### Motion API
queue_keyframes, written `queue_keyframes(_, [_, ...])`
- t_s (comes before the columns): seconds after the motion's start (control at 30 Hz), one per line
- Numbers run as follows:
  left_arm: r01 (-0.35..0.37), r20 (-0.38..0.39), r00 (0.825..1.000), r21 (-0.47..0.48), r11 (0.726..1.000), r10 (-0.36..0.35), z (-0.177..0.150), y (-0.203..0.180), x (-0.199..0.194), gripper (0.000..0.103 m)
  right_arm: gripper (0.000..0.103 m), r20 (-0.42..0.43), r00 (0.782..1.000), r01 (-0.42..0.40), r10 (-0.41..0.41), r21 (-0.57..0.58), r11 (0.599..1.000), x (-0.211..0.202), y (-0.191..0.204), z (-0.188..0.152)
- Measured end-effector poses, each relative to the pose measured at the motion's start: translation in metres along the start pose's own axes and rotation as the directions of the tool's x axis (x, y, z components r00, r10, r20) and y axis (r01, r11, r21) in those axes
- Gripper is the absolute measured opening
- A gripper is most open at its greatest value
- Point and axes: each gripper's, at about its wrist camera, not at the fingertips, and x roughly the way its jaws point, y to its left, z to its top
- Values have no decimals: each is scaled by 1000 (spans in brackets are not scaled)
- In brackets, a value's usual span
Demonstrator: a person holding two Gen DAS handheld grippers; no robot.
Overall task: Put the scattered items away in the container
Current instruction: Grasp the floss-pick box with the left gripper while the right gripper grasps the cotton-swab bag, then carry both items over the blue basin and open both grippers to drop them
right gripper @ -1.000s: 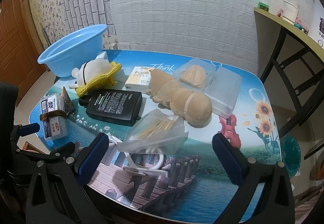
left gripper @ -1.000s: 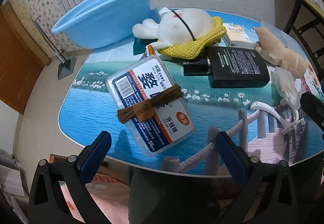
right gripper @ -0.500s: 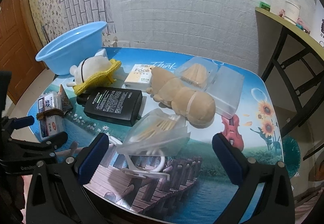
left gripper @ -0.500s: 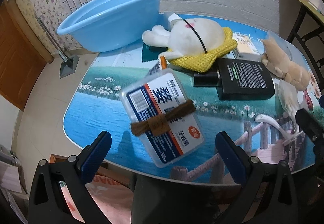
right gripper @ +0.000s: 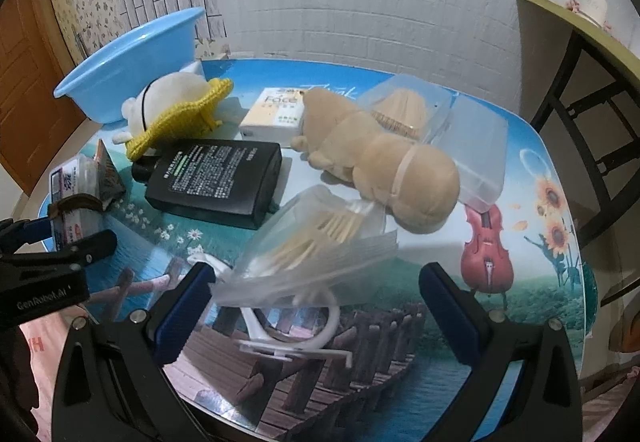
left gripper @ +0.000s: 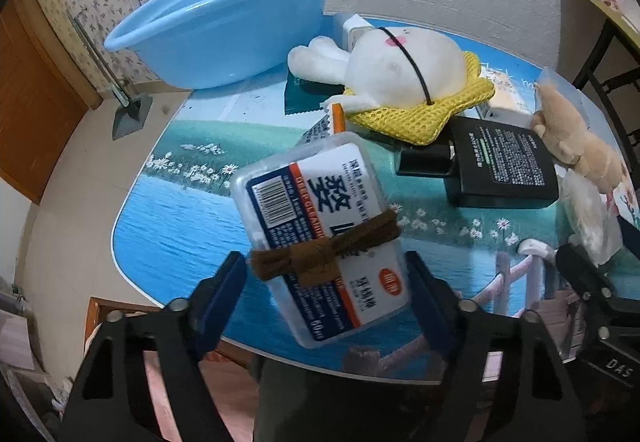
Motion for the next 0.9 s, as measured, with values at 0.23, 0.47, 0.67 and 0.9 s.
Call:
queue_keyframes(0.23, [28, -3, 1000, -7, 1000, -28, 1, -1, 0, 63, 73, -7, 1000, -24, 24, 24, 999, 1, -3, 0])
queue_keyframes(0.47, [37, 3, 999, -7, 999, -37, 4, 0, -3, 62, 67, 14, 999, -44, 44, 27, 999, -6, -3, 3])
queue_keyframes(0.67, [35, 23, 999, 7, 999, -35, 8, -3, -13, 56, 41, 48, 997, -63, 62, 9, 998, -20, 4, 7])
queue_keyframes(0.9, [23, 33, 999, 7, 1000, -23, 9, -1, -25, 56, 38, 107, 989, -102, 102, -2, 995, -44, 8, 16])
